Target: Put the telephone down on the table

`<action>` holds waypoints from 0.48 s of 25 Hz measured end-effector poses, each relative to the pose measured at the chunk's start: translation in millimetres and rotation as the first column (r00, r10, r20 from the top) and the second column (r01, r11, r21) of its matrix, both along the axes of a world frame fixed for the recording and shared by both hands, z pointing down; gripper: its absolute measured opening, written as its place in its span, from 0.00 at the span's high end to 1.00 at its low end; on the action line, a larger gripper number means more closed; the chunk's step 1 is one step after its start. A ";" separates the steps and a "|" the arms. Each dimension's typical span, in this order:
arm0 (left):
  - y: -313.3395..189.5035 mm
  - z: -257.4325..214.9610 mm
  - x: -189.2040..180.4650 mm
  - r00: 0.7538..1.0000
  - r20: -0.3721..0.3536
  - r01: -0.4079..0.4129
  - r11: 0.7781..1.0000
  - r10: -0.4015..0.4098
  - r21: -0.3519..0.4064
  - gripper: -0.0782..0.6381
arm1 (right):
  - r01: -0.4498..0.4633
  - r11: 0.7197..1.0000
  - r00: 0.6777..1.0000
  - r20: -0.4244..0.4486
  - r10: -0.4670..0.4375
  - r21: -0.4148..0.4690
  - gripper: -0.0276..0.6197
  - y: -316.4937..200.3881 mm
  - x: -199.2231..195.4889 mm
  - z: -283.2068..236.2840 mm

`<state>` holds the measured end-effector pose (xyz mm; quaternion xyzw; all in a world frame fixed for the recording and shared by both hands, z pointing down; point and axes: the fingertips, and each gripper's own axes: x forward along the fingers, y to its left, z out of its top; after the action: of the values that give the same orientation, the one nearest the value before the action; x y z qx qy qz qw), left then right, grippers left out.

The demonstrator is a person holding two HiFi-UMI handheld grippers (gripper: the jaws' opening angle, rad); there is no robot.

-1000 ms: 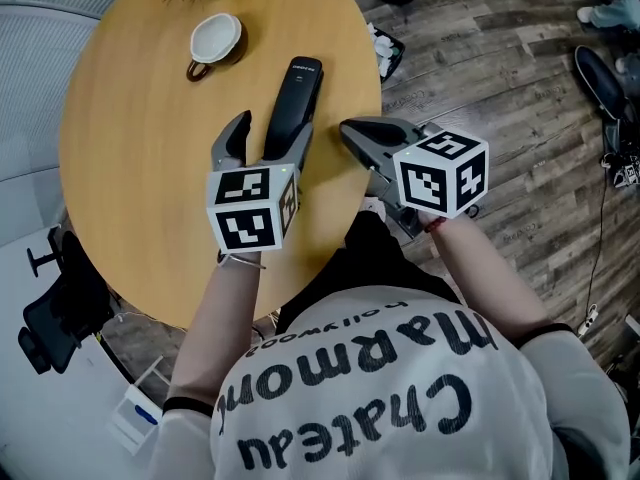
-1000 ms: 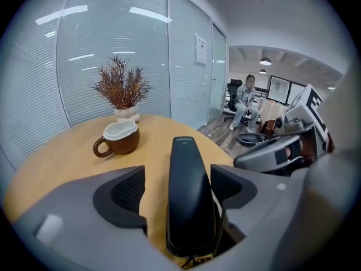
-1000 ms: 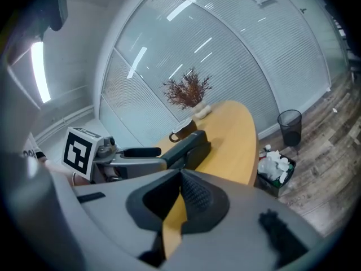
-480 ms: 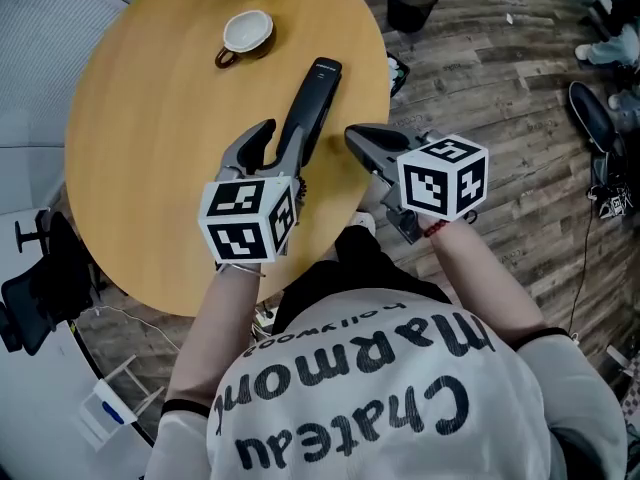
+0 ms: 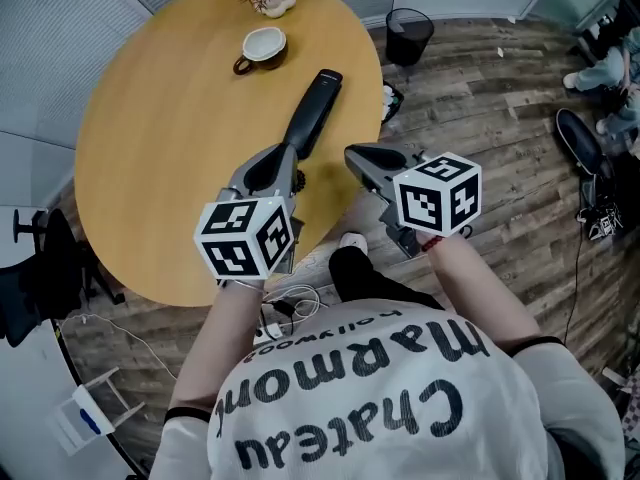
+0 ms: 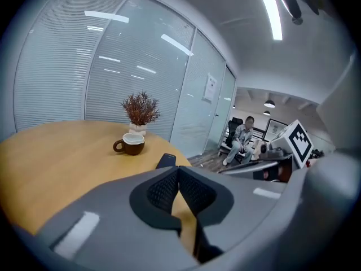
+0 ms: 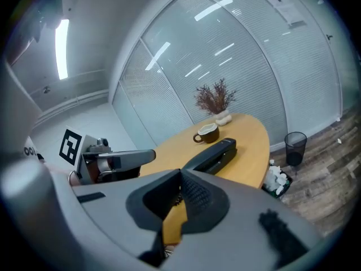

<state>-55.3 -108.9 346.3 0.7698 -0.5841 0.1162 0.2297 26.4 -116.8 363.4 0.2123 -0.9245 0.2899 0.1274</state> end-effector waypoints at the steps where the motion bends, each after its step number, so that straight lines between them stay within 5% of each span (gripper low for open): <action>1: 10.1 -3.0 2.2 1.000 -0.010 0.002 1.000 -0.002 0.000 0.87 | -0.003 1.000 1.000 -0.002 0.003 0.008 0.93 6.0 4.3 -2.4; 12: 154.1 -34.1 1.6 0.999 0.009 0.051 0.998 -0.051 0.035 0.87 | 0.029 0.998 1.000 -0.008 -0.028 0.056 0.94 92.4 25.5 -22.6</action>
<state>-53.7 45.1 312.2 0.7579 -0.6067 0.1040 0.2160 52.0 -24.4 340.8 0.2036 -0.9348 0.2612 0.1286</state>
